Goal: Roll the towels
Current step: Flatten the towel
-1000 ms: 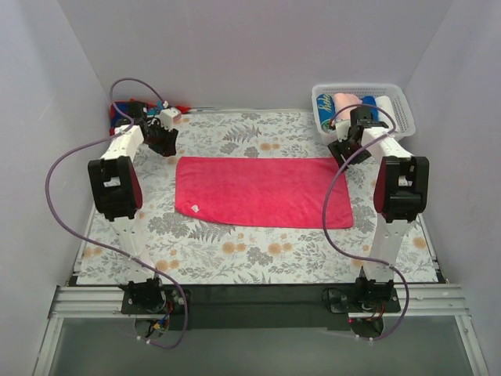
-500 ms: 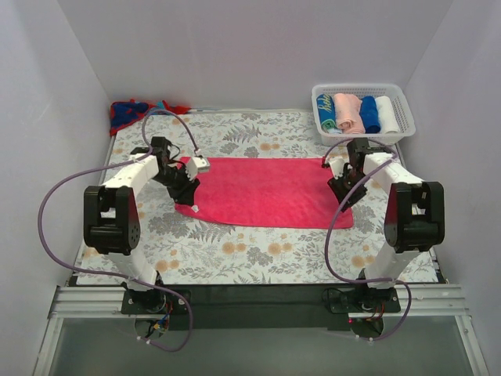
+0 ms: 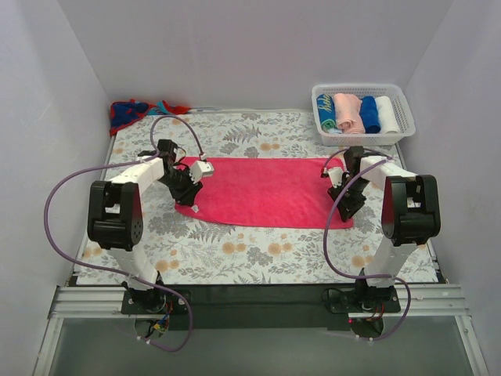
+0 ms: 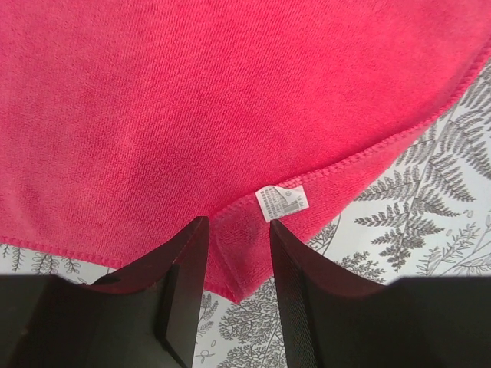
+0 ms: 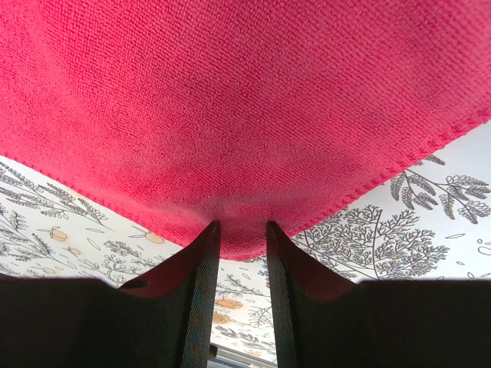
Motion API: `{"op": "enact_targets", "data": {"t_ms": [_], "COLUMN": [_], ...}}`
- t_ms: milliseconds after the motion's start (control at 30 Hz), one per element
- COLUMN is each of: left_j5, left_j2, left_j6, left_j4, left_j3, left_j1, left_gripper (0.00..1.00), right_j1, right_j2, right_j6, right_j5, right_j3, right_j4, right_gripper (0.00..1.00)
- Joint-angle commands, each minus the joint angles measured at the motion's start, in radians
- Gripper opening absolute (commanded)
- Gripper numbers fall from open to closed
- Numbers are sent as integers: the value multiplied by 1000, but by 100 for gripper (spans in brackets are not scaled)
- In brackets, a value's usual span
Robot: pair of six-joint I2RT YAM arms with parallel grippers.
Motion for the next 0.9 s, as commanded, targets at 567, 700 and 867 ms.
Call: {"op": "enact_targets", "data": {"t_ms": [567,700,867], "left_j5": [-43,-34,-28], "left_j2": [-154,-189,-211], "left_j6": [138,167,179], "left_j4": [-62,-92,-99], "left_j3": [-52,-83,-123], "left_j1": [-1,0,2], "left_gripper": [2,7,15], "right_j1": [-3,-3,-3], "right_j2": [20,15,11], "right_j6": [17,12,7], "right_j5": [-7,-6,-7], "right_j3": [-8,-14,-14], "right_j4": [11,9,6], "right_gripper": [32,32,32]}}
